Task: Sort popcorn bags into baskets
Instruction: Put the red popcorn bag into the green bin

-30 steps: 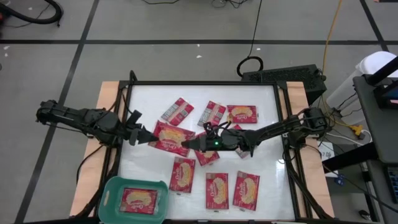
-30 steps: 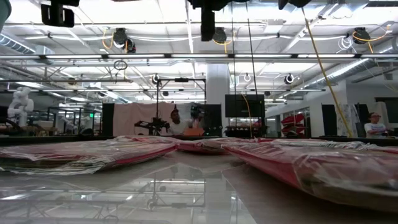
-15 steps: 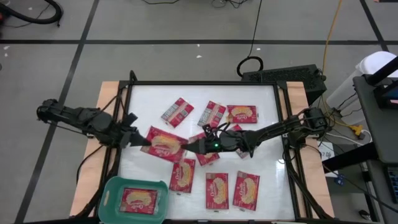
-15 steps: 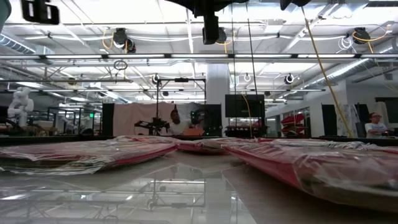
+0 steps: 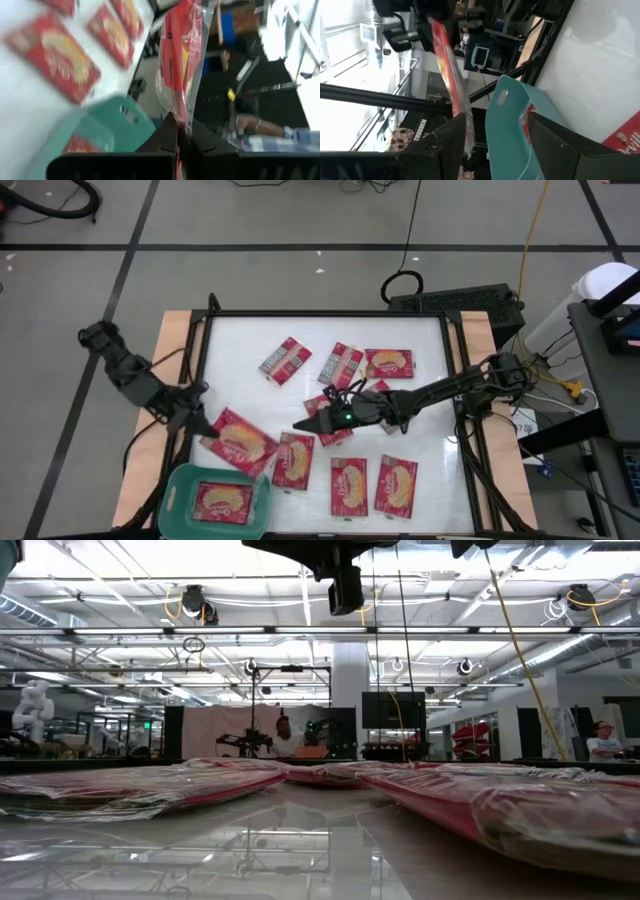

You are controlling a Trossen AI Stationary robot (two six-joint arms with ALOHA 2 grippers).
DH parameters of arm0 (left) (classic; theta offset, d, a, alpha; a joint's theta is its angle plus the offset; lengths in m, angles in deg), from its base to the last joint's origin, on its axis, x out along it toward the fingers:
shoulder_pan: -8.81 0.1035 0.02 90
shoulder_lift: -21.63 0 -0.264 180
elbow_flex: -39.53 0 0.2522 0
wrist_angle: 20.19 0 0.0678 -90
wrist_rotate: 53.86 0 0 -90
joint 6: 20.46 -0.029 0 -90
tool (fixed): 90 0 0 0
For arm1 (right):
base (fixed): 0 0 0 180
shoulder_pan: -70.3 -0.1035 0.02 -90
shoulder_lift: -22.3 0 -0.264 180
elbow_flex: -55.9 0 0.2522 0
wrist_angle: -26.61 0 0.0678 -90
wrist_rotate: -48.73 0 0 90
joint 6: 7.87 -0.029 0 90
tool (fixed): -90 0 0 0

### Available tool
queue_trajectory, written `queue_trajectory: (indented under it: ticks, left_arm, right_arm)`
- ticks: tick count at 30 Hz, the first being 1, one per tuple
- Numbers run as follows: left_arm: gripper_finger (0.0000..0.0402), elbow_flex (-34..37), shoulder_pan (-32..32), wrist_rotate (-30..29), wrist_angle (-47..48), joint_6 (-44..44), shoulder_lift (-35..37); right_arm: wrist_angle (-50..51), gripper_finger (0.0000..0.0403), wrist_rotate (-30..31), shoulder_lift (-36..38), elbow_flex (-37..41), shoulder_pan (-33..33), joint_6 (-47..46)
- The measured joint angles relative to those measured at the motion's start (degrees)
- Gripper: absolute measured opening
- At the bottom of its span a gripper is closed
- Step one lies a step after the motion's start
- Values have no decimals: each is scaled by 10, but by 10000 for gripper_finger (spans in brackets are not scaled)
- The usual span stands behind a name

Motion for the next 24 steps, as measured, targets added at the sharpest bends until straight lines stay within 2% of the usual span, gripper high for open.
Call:
queue_trajectory:
  ticks: [5, 10, 13, 20, 24]
  left_arm:
    - [4, 0, -109, -44, 15, 78, -31]
    - [8, 0, -210, -137, 27, 207, -71]
    - [4, 0, -259, -152, 50, 285, -107]
    - [16, 0, -319, -191, 59, 454, -188]
    - [12, 0, -329, -192, 39, 501, -235]
  right_arm:
    - [2, 205, 0, 6, 0, -5, 3]
    - [10, 205, 1, 6, 0, -4, 8]
    - [14, 205, 1, 6, 0, -3, 18]
    - [17, 205, 1, 6, 0, 9, 35]
    - [20, 205, 0, 6, 0, 12, 41]
